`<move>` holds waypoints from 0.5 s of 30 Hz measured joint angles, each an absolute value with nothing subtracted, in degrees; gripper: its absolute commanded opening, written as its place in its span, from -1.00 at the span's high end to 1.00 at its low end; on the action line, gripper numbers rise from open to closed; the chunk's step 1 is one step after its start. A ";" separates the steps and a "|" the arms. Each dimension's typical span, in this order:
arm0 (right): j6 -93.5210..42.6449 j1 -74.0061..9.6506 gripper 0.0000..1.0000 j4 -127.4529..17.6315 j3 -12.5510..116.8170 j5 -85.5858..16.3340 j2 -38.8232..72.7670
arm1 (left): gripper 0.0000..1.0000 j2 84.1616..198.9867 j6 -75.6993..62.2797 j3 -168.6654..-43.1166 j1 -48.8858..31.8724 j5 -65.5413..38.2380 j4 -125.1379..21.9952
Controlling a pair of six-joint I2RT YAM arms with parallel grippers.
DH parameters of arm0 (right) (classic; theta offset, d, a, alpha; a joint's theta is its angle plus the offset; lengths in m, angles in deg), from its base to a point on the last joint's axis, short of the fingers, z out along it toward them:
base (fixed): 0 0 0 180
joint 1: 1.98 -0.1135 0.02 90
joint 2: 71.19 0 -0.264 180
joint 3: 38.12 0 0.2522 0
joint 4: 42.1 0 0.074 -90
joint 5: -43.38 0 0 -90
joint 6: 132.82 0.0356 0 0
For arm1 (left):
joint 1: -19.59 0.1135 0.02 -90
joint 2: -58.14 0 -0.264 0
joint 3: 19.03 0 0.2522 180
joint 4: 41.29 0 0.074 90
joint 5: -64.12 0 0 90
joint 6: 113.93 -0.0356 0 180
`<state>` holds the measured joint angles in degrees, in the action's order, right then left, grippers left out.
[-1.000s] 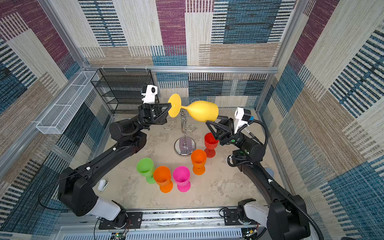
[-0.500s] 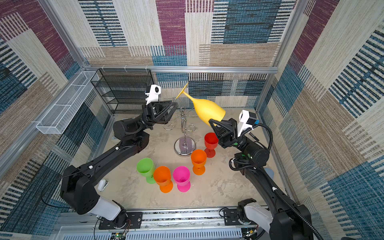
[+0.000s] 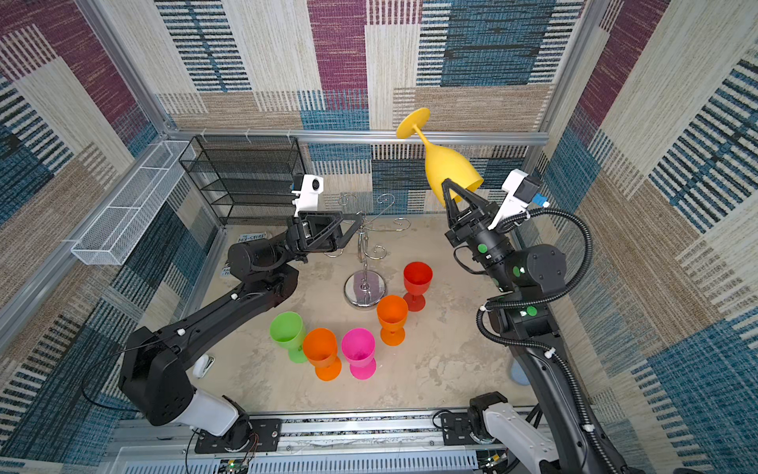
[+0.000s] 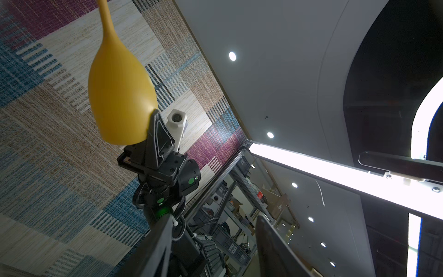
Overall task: Take the wine glass off the wine glass rack
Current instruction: Pick up the wine glass from the wine glass rack, then place the wine glass at the top-right of the table.
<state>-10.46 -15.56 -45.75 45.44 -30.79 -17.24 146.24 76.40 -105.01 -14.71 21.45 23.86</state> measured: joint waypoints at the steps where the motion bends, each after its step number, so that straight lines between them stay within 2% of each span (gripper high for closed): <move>1: -12.50 -15.56 1.00 -51.94 47.32 -34.02 -16.89 | -0.18 146.24 75.88 -105.03 -14.71 22.02 23.86; 7: -18.18 -15.56 1.00 -76.29 50.73 -50.07 -15.45 | -0.18 146.24 74.59 -105.76 -14.76 24.40 23.90; 10: -20.50 -15.49 1.00 -82.39 52.28 -55.86 -13.35 | -0.18 146.15 74.26 -105.69 -14.76 25.41 23.80; 15: -23.21 -14.38 1.00 -87.89 54.34 -56.56 -7.36 | -0.18 144.60 72.62 -104.38 -14.76 25.76 23.82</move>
<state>-23.21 -14.38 -87.89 54.34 -56.56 -7.36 144.60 72.62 -104.38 -14.76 25.76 23.82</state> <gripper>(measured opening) 0.058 0.591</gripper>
